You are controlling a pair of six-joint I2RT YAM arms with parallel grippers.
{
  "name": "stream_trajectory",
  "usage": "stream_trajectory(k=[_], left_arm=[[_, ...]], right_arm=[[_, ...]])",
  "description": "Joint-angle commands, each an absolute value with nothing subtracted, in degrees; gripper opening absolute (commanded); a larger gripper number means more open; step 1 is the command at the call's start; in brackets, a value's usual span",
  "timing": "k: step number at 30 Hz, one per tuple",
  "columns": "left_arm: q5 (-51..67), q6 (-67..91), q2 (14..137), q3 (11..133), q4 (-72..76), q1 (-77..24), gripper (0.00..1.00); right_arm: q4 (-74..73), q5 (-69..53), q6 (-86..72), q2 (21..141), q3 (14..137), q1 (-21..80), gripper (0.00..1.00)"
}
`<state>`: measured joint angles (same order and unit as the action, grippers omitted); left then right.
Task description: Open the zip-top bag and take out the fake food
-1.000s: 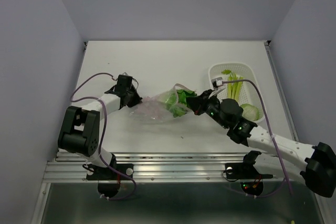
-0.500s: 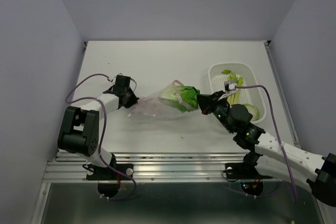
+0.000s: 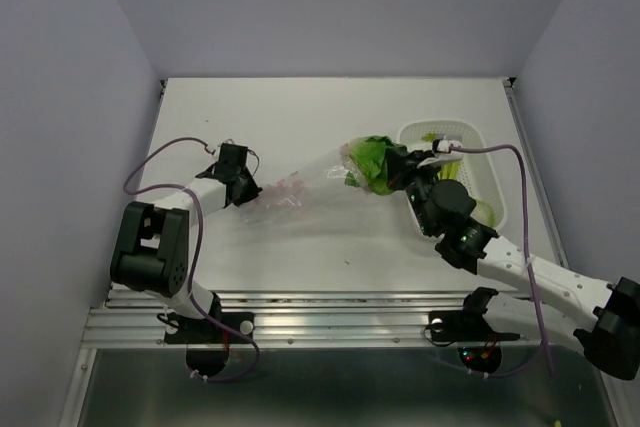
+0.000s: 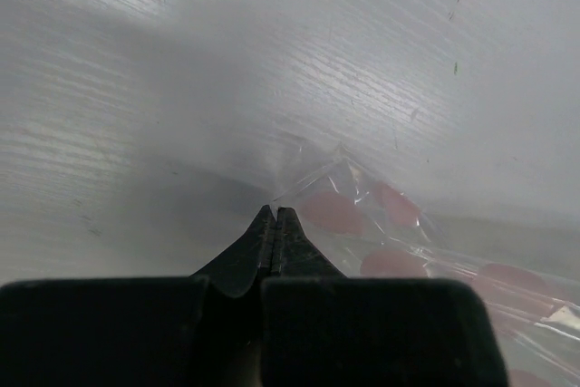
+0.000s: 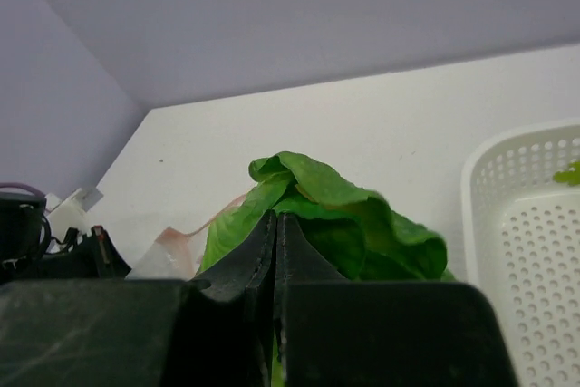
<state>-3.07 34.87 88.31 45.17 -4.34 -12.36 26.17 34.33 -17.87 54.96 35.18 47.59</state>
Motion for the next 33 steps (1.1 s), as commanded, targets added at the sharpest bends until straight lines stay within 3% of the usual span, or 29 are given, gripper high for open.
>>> stream_trajectory(k=[1, 15, 24, 33], left_arm=[[-6.0, 32.3, 89.2, 46.7, -4.3, -11.5, 0.0], [-2.4, 30.5, 86.4, 45.2, 5.0, -11.4, 0.0], [-2.2, 29.9, 78.5, 37.6, 20.6, -11.5, 0.0], [-2.2, 30.0, 81.9, 35.7, 23.8, -11.4, 0.0]], right_arm=[[34.3, 40.4, -11.7, 55.3, 41.1, 46.0, 0.01], [34.2, 39.8, -7.0, 56.2, 42.1, 37.4, 0.01], [34.4, 23.3, -9.7, 60.8, 41.7, 22.3, 0.01], [38.2, 16.4, -13.7, 65.4, 35.8, 16.6, 0.01]])
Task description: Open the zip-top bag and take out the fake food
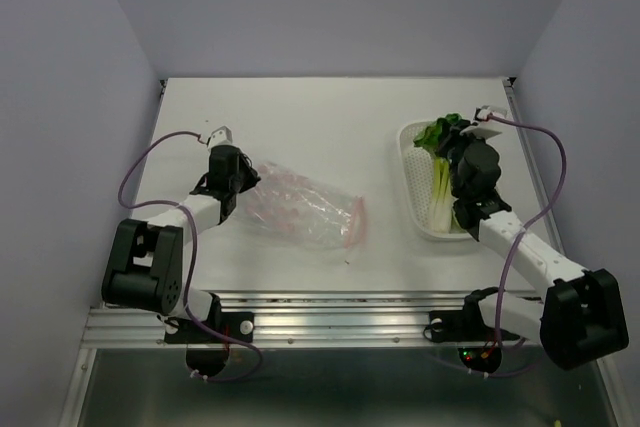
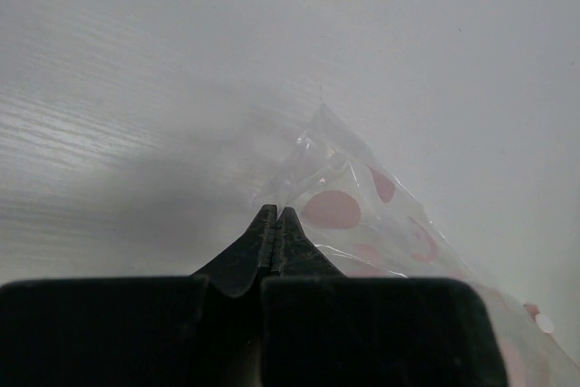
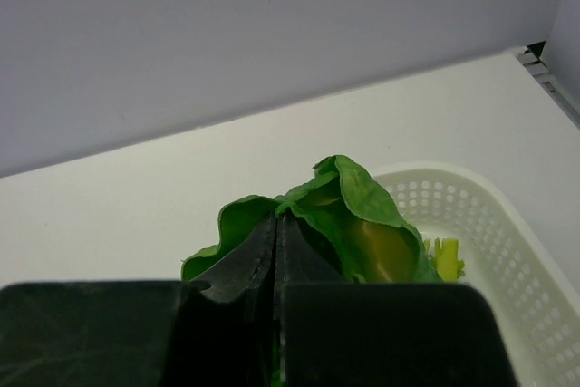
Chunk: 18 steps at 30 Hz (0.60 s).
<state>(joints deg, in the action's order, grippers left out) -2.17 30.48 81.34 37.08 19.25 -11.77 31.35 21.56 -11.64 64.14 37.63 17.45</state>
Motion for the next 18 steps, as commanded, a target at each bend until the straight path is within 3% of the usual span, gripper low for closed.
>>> stream_trajectory(k=[1, 7, 8, 10, 11, 15, 17, 18], left_arm=[[-2.9, 30.3, 81.8, 35.0, 24.1, -11.5, 0.0], [-3.9, 31.9, 79.3, 32.9, 24.7, -11.5, 0.0], [-4.0, 31.9, 77.5, 32.1, 24.3, -11.5, 0.04], [-4.0, 31.7, 75.9, 31.5, 24.1, -11.5, 0.18], [-4.7, 31.8, 74.2, 30.9, 23.3, -11.5, 0.34], [-4.7, 31.1, 70.4, 31.2, 20.0, -11.5, 0.55], [-4.7, 31.0, 67.9, 31.5, 18.3, -11.5, 0.99], [-5.0, 31.1, 67.2, 31.6, 17.8, -11.5, 0.99]], right_arm=[[38.7, 16.3, -13.6, 66.6, 35.4, 16.1, 0.01], [43.0, 14.1, -12.9, 68.7, 32.3, 16.1, 0.01], [44.6, 13.5, -13.2, 68.5, 29.6, 16.1, 0.01], [45.5, 12.7, -12.7, 68.2, 27.7, 16.1, 0.01], [46.3, 12.5, -13.2, 68.1, 25.8, 16.1, 0.01], [43.7, 12.4, -14.1, 67.9, 24.1, 16.1, 0.01], [42.1, 14.1, -15.7, 66.9, 22.6, 16.1, 0.01], [41.7, 14.4, -16.0, 66.3, 21.4, 16.1, 0.03]])
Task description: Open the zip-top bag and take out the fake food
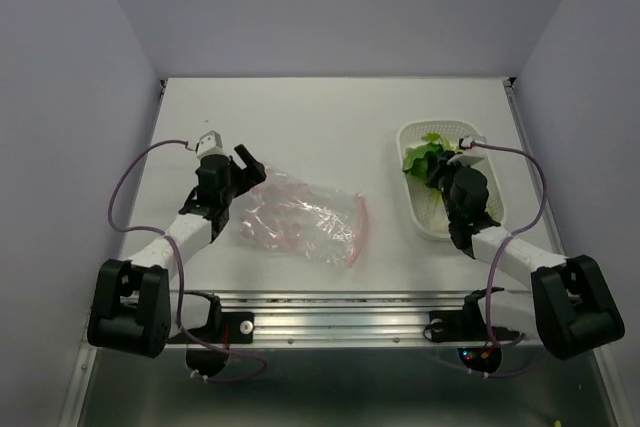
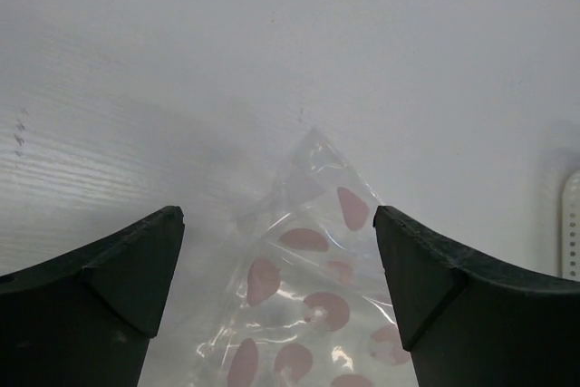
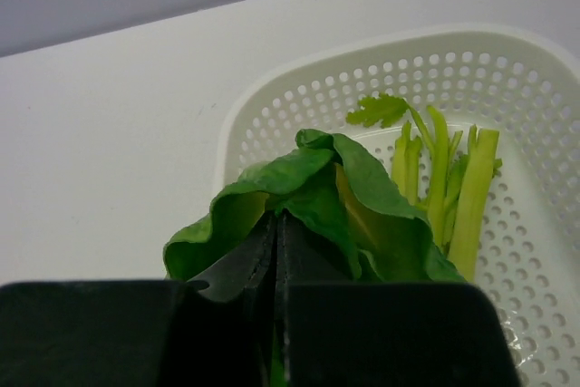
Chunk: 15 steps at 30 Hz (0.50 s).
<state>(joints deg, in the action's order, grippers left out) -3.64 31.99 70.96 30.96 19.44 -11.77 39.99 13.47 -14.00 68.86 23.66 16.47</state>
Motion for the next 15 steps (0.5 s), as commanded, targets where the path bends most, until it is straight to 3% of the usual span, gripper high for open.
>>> stream_trajectory(k=[1, 5, 7, 8, 10, 11, 15], left_arm=[[-5.3, 31.2, 65.7, 31.6, 16.8, -11.5, 0.99], [-6.6, 31.2, 62.1, 31.9, 14.0, -11.4, 0.99], [-7.3, 31.7, 60.9, 32.2, 12.8, -11.5, 0.99], [-7.6, 31.7, 59.8, 32.7, 11.4, -11.5, 0.99], [-7.8, 32.2, 58.1, 33.3, 9.1, -11.4, 0.99], [-8.3, 32.4, 57.6, 34.4, 8.0, -11.5, 0.99], [-10.9, 34.5, 55.8, 38.6, 0.8, -11.5, 0.99]], right_arm=[[41.3, 14.4, -16.4, 65.6, 20.8, 16.1, 0.09], [36.1, 14.6, -18.9, 58.9, 20.6, 16.1, 0.45], [32.5, 14.3, -19.5, 56.1, 20.6, 16.1, 0.54], [31.1, 14.5, -20.4, 54.7, 20.4, 16.1, 0.66], [26.4, 14.8, -20.9, 50.1, 20.6, 16.1, 0.8], [22.4, 16.1, -22.0, 47.4, 21.4, 16.1, 0.98], [11.0, 19.9, -25.6, 43.3, 26.3, 16.1, 1.0]])
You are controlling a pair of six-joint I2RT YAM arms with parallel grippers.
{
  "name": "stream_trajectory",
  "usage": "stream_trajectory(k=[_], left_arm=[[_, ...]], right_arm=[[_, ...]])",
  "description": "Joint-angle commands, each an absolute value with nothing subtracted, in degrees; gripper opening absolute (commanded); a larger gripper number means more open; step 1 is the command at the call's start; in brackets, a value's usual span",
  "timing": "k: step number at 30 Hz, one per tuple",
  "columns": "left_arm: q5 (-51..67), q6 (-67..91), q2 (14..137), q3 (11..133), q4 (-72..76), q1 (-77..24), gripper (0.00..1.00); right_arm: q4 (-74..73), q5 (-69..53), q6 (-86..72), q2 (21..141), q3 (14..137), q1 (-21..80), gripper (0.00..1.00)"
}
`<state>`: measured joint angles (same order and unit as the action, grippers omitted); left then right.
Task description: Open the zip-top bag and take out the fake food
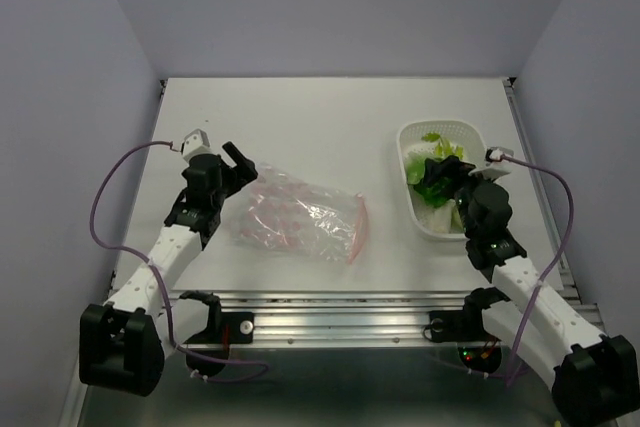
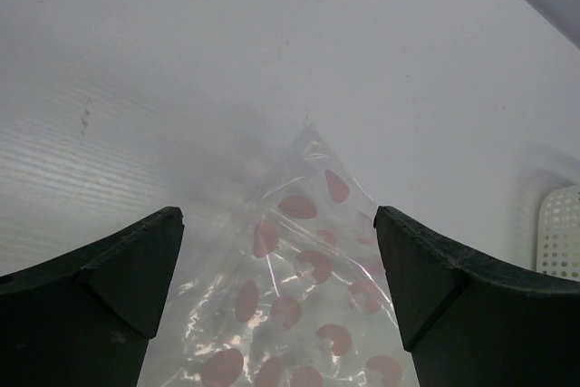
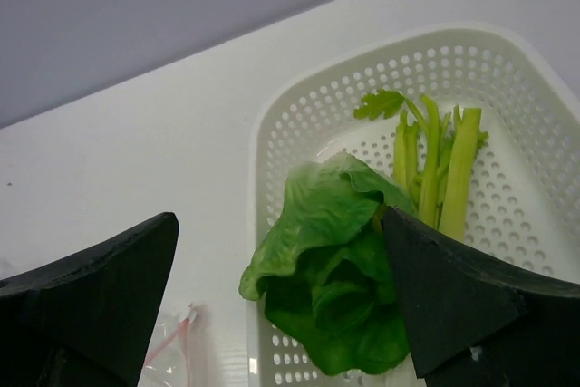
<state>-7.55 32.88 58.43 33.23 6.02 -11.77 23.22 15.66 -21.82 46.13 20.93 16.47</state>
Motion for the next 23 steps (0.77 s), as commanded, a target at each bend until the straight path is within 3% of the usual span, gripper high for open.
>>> stream_trajectory(k=[1, 13, 23], left_arm=[[-11.7, 35.8, 55.1, 40.3, -2.9, -11.4, 0.99], [-20.5, 41.7, 49.8, 53.1, -27.1, -11.5, 0.99], [-23.1, 41.5, 45.3, 53.7, -30.1, -11.5, 0.99]], right_arm=[[7.8, 20.7, -27.5, 42.5, 28.0, 16.1, 1.0], [-35.2, 33.2, -33.7, 49.3, 53.9, 16.1, 1.0], [-35.0, 36.5, -33.0, 43.6, 54.9, 16.1, 1.0]])
